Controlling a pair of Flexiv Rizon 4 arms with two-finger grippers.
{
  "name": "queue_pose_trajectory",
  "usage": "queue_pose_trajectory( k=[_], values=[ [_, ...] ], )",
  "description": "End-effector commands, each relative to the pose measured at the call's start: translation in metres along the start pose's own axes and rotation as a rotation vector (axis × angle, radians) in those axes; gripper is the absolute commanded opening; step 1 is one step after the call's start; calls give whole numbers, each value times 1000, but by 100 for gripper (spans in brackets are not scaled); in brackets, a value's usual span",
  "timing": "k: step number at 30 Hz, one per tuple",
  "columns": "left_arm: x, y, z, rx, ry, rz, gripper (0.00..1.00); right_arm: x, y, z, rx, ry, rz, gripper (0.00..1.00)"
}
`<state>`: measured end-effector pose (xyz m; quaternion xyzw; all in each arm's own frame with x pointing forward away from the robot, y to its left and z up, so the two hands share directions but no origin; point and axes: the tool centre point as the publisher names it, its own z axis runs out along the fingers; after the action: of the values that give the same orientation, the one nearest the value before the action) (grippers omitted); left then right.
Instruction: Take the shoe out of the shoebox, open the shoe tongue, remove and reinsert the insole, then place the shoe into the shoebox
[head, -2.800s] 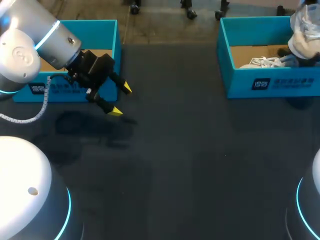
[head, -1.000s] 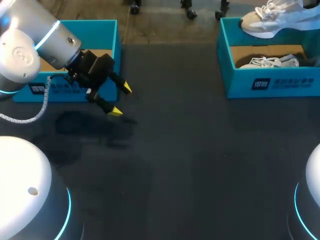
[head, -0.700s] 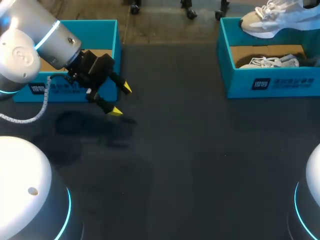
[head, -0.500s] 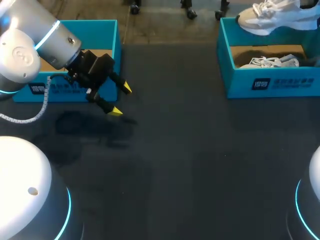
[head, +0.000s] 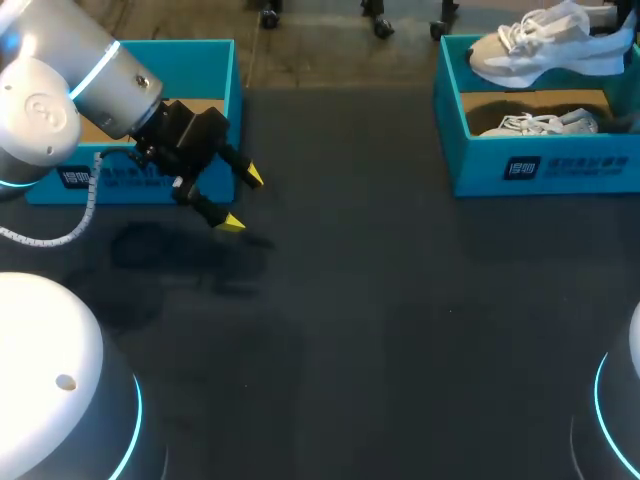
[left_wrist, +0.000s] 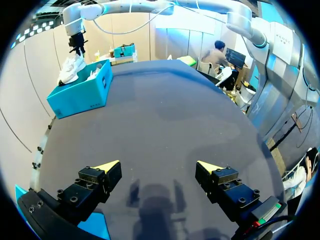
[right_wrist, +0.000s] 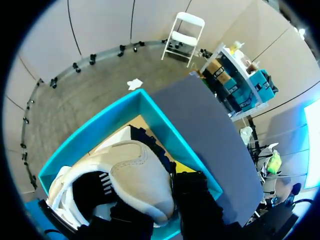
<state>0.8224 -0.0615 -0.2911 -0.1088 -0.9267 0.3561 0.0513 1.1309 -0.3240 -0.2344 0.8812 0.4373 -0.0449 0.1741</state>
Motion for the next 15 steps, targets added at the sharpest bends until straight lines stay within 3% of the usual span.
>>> queue_pose_trajectory(
  k=[1, 15],
  values=[
    [1, 0, 0, -2, -1, 0, 100, 3, -4, 10, 2, 9, -6, 0],
    [1, 0, 0, -2, -1, 0, 100, 7, 2, 40, 11, -7, 16, 0]
  ],
)
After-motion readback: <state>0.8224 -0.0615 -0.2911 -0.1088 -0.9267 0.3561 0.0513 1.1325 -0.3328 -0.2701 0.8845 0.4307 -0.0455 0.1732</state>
